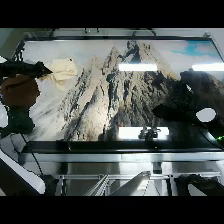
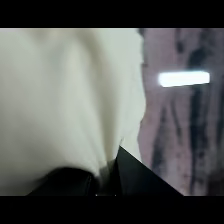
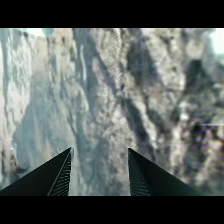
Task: Fold the shirts.
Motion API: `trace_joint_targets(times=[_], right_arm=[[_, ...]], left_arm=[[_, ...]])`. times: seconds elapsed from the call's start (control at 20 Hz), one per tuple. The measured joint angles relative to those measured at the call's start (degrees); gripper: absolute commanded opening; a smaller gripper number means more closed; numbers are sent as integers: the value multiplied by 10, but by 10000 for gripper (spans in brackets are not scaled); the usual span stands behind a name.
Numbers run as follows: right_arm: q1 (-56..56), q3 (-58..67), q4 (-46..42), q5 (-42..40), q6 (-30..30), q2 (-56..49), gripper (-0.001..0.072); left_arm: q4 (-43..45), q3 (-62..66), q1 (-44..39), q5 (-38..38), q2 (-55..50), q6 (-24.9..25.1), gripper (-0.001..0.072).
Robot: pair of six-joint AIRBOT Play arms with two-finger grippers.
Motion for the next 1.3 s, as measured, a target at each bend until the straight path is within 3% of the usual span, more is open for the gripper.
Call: trace_joint_targets(times=[0.3, 0.35, 0.4, 0.45, 0.5, 0.7, 0.9, 1.1, 1.3], right_arm=[[0, 2, 0, 21, -24, -2, 363], [0, 2, 0, 28, -31, -2, 365], [0, 2, 0, 36, -35, -2, 373], [0, 2, 0, 45, -41, -2, 426], [0, 2, 0, 54, -46, -2, 528], [0, 2, 1, 96, -61, -2, 528], [8, 2, 29, 112, -77, -12, 526], [42, 14, 139, 84, -158, -60, 520], [100, 98, 227, 61, -235, -175, 518]], left_arm=[[-161, -18, -70, -171, 53, 1, 20], [-173, -34, -92, -187, 59, -3, 122], [-182, -52, -115, -196, 64, -3, 420], [-192, -67, -137, -207, 68, -3, 713], [-199, -84, -158, -213, 71, -6, 718], [-205, -140, -214, -215, 75, -7, 718], [-120, -162, -219, -210, 76, -9, 718], [-3, -168, -196, -196, 76, -24, 717], [43, -196, -174, -163, 76, -28, 716]])
